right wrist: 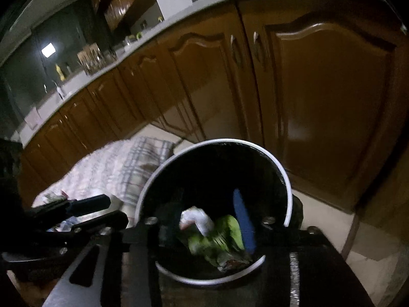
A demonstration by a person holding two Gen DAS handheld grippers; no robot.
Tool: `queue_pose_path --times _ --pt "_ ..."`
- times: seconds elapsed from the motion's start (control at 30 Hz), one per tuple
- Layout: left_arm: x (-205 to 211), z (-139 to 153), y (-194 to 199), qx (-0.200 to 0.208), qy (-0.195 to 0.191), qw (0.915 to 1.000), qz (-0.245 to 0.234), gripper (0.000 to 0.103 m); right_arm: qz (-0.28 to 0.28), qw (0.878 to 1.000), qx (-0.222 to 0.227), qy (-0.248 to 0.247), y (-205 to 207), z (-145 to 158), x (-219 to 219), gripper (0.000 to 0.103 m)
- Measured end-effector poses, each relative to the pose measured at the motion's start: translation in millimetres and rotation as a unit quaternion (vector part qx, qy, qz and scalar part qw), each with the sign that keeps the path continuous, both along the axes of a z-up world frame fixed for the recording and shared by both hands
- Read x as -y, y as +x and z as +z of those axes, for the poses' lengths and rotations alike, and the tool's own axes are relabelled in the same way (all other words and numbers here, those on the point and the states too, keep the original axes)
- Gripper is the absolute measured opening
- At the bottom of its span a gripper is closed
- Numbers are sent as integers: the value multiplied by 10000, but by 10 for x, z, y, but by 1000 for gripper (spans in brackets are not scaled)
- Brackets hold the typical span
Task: Collect trash
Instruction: 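Move both items over the white bowl and drop them in, then grasp the red-printed paper wrapper with the left tool while the right tool grasps crumpled foil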
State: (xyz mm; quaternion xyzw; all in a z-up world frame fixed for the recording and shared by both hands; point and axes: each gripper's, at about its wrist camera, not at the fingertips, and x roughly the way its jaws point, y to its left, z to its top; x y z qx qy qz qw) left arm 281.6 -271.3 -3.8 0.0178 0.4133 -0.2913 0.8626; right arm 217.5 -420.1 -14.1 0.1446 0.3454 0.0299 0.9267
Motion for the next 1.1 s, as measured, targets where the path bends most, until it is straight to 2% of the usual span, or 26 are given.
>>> queue_pose_path --times 0.07,0.17,0.43,0.8,1.1 --pt "-122 32 -70 32 -79 9999 81 61 1 9999 159 64 -66 59 -24 65" --pt "-299 54 -192 84 -120 9997 212 61 36 9992 358 174 -185 136 -90 77" --pt "-877 40 -556 163 -211 9975 651 63 208 9975 567 376 -501 147 -442 83" --pt "-1693 -97 -980 115 -169 9909 1334 63 744 9948 289 627 -697 -95 -1083 85" --pt "-2208 -152 -1227 97 -174 9835 1795 63 1077 9921 161 620 -791 -178 -1464 85"
